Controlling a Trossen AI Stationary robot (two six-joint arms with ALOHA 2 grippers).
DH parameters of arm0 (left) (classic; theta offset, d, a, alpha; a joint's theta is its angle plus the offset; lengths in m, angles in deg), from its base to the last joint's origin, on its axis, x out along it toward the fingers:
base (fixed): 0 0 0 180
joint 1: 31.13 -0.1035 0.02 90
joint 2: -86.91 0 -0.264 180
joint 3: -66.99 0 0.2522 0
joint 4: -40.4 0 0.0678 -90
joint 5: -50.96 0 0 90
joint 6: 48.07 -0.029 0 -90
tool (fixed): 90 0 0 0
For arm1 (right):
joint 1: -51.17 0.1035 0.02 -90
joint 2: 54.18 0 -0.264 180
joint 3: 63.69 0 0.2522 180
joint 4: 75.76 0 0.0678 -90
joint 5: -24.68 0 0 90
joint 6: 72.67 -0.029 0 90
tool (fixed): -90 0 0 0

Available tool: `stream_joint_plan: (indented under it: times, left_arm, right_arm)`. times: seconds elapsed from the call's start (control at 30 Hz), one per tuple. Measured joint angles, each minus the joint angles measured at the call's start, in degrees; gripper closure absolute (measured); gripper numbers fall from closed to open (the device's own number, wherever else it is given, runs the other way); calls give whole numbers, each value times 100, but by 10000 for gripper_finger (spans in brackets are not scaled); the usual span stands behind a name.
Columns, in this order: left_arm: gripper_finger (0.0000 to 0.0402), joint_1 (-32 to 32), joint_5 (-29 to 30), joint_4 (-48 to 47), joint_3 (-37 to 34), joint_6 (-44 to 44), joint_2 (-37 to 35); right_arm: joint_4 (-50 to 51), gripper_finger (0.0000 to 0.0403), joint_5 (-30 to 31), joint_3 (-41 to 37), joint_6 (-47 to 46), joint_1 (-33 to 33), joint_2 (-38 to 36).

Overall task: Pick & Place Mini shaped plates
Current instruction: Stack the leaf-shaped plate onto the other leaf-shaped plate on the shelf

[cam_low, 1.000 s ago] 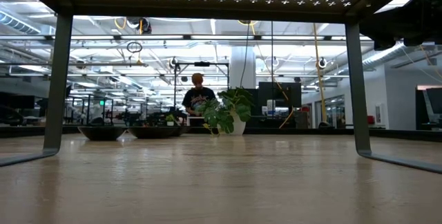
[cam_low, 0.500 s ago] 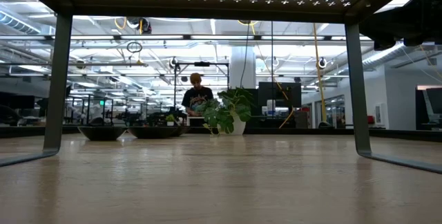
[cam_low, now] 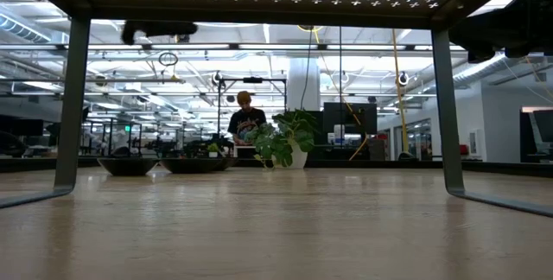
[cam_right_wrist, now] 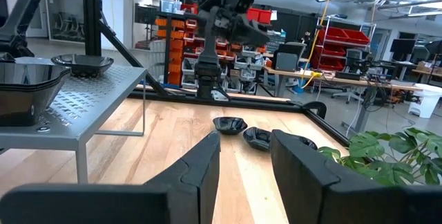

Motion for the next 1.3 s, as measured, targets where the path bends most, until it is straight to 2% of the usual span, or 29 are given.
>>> stream_joint_plan:
  times: [0.1, 0.23, 0.33, 0.43, 0.57, 0.67, 0.8, 1.07, 1.3]
  left_arm:
    - [360, 204, 726, 122, -253, -194, -59]
    - [360, 234, 1187, 523, -446, 107, -60]
    - [360, 167, 1645, 652, -467, 1198, -61]
    - [360, 92, 1749, 507, -465, 2601, 49]
    - [360, -66, 2063, -459, -467, 4365, 220]
    - [360, -178, 2040, -786, -467, 5069, 330]
    - [360, -156, 2097, -634, -465, 5141, 193]
    - [360, -186, 2102, -1096, -465, 5104, 201]
    - [360, 108, 1978, -494, -465, 3700, 194]
  right_arm:
    - [0, 284, 0, 1, 0, -2, 0]
    - [0, 284, 0, -1, 0, 0, 1]
    - [0, 284, -2, -1, 0, -2, 2]
    - [0, 284, 0, -1, 0, 0, 0]
    - [0, 284, 0, -1, 0, 0, 0]
    - [0, 284, 0, -1, 0, 0, 0]
    - [0, 284, 0, 0, 1, -2, 1]
    - [0, 284, 0, 1, 2, 0, 1]
    - [0, 284, 0, -1, 0, 0, 2]
